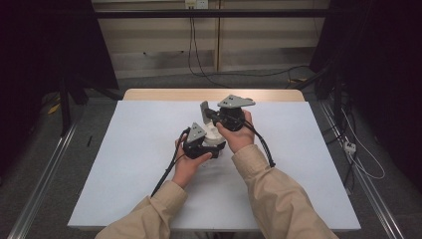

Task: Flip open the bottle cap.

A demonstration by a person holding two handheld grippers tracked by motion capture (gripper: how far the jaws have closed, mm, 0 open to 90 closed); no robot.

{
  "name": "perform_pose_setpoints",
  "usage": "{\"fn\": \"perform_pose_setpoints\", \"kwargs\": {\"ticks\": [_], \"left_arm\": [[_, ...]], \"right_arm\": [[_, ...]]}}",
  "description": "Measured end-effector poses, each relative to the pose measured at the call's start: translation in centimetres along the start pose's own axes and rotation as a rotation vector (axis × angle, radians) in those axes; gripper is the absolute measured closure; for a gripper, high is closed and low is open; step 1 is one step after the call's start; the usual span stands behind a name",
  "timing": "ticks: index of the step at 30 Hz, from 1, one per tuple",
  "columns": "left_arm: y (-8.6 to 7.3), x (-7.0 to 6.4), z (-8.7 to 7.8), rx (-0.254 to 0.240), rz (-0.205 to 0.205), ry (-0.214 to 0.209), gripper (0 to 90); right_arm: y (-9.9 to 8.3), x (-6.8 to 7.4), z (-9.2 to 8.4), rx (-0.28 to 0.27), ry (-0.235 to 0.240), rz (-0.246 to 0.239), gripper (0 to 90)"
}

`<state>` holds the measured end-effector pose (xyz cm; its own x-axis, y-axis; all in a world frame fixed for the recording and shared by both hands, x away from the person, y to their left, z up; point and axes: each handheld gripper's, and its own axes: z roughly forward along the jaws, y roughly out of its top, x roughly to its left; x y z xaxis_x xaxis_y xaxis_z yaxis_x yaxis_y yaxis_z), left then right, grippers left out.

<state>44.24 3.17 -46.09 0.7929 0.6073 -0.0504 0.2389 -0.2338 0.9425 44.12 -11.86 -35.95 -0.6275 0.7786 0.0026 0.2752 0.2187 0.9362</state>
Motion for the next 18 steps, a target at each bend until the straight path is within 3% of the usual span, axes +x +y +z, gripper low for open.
{"fn": "perform_pose_setpoints", "kwargs": {"ticks": [18], "left_arm": [[-0.01, -0.01, 0.03, -0.002, -0.008, -0.004, 18.2]], "right_arm": [[-0.06, -0.07, 0.69, 0.011, -0.005, 0.001, 90.0]]}}
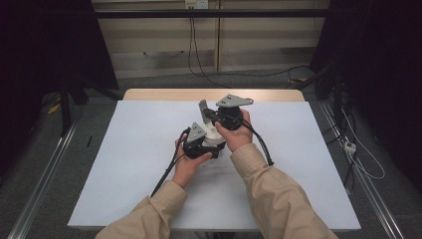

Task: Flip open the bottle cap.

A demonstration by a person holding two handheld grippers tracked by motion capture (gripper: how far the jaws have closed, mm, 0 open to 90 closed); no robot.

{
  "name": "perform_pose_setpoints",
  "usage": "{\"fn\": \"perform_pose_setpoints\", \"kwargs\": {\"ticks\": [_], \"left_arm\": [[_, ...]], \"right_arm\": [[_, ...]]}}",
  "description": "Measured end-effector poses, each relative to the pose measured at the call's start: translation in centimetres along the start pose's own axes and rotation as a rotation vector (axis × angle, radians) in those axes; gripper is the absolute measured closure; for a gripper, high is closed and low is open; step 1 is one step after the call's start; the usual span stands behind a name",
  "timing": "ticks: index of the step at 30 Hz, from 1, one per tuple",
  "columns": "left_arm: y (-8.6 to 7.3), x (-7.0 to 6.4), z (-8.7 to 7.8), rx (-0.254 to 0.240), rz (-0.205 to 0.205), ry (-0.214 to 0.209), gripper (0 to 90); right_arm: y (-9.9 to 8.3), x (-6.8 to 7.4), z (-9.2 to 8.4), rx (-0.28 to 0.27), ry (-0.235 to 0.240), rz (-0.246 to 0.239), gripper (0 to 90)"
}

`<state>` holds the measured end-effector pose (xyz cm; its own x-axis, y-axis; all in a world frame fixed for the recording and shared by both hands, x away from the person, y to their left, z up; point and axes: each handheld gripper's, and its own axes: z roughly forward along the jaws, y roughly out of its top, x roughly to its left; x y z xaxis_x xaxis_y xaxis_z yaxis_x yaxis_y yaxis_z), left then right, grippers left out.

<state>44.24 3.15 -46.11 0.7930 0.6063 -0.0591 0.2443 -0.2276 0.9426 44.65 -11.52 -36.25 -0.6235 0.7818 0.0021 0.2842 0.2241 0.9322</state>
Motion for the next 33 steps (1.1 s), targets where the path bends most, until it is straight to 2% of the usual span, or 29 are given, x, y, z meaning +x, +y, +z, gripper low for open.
{"fn": "perform_pose_setpoints", "kwargs": {"ticks": [17, 18, 19, 20, 21, 33], "left_arm": [[0.0, 0.1, 0.0, 0.003, -0.001, -0.003, 18.2], [0.0, -0.1, 0.0, 0.003, 0.02, 0.022, 18.1], [0.0, 0.0, 0.0, 0.004, 0.021, 0.018, 18.2], [0.0, 0.0, 0.0, 0.0, 0.002, -0.004, 18.2], [0.0, 0.0, 0.0, -0.001, 0.001, 0.01, 18.2], [0.0, 0.0, 0.0, -0.002, -0.002, 0.01, 18.3]], "right_arm": [[0.0, -0.1, 0.8, 0.01, 0.002, 0.006, 90.0], [0.0, -0.1, 0.9, 0.015, 0.001, 0.005, 90.0], [-0.1, -0.1, 1.0, 0.019, 0.001, 0.003, 90.0], [-0.1, -0.1, 1.1, 0.017, 0.001, 0.005, 90.0], [-0.1, -0.1, 1.1, 0.015, 0.001, 0.007, 90.0], [0.0, -0.1, 1.2, 0.02, 0.003, 0.004, 90.0]]}}
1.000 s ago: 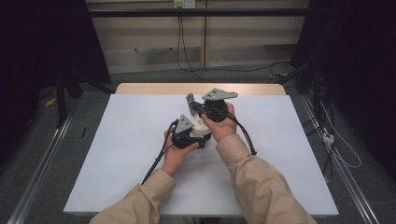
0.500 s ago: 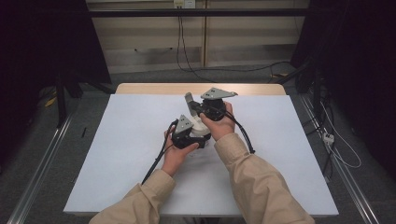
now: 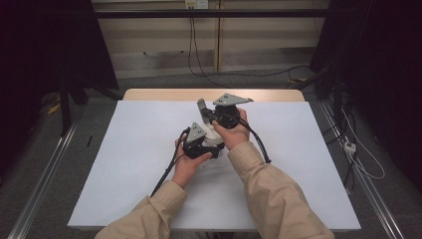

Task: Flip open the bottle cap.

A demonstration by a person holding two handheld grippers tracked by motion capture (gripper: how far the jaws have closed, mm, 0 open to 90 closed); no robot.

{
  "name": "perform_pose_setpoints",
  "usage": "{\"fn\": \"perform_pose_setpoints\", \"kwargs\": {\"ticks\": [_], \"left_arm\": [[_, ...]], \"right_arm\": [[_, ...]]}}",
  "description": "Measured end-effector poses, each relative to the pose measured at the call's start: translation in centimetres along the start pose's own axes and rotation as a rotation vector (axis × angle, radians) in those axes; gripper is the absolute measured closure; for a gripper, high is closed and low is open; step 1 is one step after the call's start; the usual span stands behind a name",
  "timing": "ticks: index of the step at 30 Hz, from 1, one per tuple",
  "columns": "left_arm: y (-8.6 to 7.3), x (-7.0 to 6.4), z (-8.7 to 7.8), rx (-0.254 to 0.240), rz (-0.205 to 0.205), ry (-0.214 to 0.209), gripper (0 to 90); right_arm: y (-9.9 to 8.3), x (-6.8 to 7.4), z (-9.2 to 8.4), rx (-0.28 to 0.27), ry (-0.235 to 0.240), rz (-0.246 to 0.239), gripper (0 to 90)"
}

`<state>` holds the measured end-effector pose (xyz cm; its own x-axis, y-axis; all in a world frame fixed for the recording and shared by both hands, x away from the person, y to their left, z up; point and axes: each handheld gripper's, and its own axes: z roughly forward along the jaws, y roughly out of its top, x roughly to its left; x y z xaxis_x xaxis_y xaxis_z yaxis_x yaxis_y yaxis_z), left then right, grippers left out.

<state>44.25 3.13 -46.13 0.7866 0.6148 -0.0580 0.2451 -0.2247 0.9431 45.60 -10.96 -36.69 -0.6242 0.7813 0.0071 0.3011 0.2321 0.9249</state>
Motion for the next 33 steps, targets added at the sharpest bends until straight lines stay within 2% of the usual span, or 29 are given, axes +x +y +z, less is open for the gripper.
{"fn": "perform_pose_setpoints", "kwargs": {"ticks": [5, 23, 33], "left_arm": [[0.0, 0.0, 0.0, 0.001, 0.009, 0.004, 18.2], [0.0, 0.0, 0.0, 0.0, -0.004, 0.002, 18.3], [0.0, 0.0, 0.0, 0.0, -0.006, 0.002, 18.4]], "right_arm": [[0.0, -0.1, 0.2, 0.003, -0.002, 0.002, 90.0], [-0.3, -0.1, 0.7, 0.016, 0.001, 0.006, 90.0], [-0.3, 0.0, 1.2, 0.06, -0.003, -0.003, 90.0]]}}
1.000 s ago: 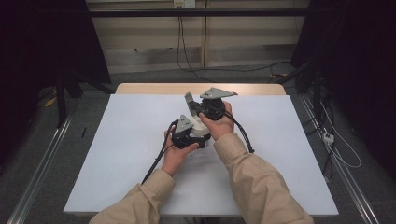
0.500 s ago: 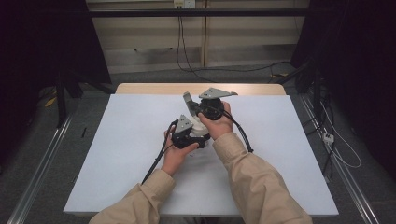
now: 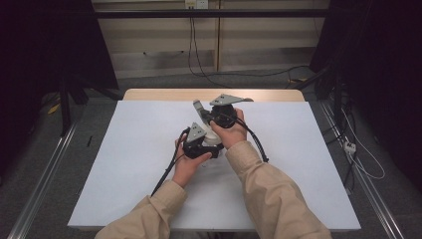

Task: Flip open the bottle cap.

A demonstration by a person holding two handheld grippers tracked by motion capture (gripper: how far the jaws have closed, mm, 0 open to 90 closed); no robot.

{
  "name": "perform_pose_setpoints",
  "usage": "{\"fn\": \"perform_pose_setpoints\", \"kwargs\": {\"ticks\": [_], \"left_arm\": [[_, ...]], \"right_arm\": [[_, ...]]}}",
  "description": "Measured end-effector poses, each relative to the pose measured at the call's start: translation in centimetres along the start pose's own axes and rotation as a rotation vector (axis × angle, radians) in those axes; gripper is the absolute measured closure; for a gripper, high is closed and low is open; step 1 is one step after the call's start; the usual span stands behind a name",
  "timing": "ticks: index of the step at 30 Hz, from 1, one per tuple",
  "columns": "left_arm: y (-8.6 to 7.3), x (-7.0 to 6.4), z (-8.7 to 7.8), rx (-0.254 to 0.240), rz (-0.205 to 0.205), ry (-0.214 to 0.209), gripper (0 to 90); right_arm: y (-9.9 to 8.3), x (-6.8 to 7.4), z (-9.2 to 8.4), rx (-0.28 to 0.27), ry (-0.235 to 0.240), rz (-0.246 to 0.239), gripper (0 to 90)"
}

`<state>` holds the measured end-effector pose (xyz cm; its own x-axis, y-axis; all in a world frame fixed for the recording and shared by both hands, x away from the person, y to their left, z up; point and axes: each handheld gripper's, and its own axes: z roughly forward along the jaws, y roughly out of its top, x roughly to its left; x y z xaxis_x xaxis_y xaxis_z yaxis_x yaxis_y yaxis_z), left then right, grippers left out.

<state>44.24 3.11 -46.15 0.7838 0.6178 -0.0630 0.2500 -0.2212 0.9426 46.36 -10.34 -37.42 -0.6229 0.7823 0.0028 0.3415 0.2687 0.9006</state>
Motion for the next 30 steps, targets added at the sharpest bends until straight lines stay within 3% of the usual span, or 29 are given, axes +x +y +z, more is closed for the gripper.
{"fn": "perform_pose_setpoints", "kwargs": {"ticks": [6, 11, 16, 19, 23, 30], "left_arm": [[0.0, 0.0, 0.0, 0.001, 0.007, -0.001, 18.4], [0.0, 0.0, 0.0, 0.001, 0.01, -0.003, 18.0], [0.0, -0.1, -0.2, 0.026, 0.023, 0.01, 11.0], [0.1, 0.0, -0.6, 0.034, 0.013, 0.006, 7.3], [0.1, 0.1, -1.4, 0.061, 0.012, -0.011, 6.5], [-0.8, 0.0, -3.5, 0.093, 0.018, 0.009, 6.4]], "right_arm": [[-0.2, 0.0, 0.2, 0.027, 0.001, 0.0, 90.0], [-0.5, 0.0, 0.2, 0.006, 0.01, 0.01, 89.5], [-1.1, -0.2, -0.7, -0.024, 0.021, 0.023, 79.3], [-1.3, -0.2, -1.5, -0.038, 0.021, 0.018, 67.3], [-1.6, -0.1, -2.7, -0.047, 0.029, 0.017, 52.3], [-3.2, 0.0, -5.4, -0.051, 0.032, 0.034, 31.9]]}}
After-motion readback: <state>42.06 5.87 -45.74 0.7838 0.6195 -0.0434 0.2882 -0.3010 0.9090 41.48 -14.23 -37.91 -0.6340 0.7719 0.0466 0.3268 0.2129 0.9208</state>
